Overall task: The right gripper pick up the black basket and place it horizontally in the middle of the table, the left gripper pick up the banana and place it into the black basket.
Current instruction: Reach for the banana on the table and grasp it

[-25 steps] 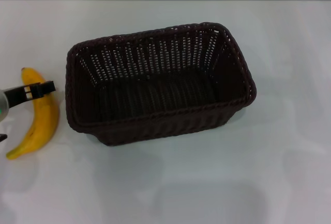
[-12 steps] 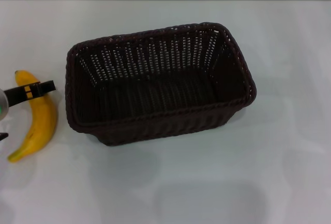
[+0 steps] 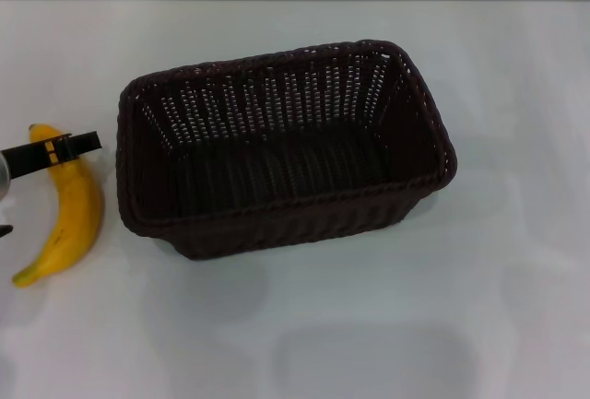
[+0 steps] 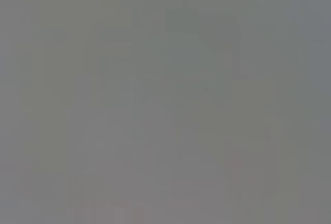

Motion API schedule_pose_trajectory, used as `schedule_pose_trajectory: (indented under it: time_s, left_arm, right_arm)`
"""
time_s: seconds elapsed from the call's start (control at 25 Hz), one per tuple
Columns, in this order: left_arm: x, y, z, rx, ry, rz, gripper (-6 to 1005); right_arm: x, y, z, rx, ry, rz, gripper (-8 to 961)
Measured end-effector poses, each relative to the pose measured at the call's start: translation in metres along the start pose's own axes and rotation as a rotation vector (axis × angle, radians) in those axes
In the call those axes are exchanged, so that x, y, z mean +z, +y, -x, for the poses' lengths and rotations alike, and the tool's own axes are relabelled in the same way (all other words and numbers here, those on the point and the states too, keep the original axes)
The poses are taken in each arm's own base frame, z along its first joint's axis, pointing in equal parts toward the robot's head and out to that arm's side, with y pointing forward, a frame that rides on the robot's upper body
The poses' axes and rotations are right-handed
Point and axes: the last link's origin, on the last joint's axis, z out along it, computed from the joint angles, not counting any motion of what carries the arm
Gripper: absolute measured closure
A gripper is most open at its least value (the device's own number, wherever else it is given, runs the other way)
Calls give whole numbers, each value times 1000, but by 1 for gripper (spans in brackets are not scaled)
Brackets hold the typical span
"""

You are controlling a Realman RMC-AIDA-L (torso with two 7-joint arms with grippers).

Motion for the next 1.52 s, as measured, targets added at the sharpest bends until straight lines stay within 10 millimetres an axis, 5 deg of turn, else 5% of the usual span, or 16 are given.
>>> schedule_pose_trajectory:
  time_s: [1.44, 1.52]
  left_arm:
    - [8, -1, -1, -6, -23, -12, 187]
    - [8, -3, -1, -13, -26, -16, 252]
  right_arm:
    - [3, 0, 3, -1, -12, 1, 115]
    - [3, 0, 3, -1, -12, 1, 115]
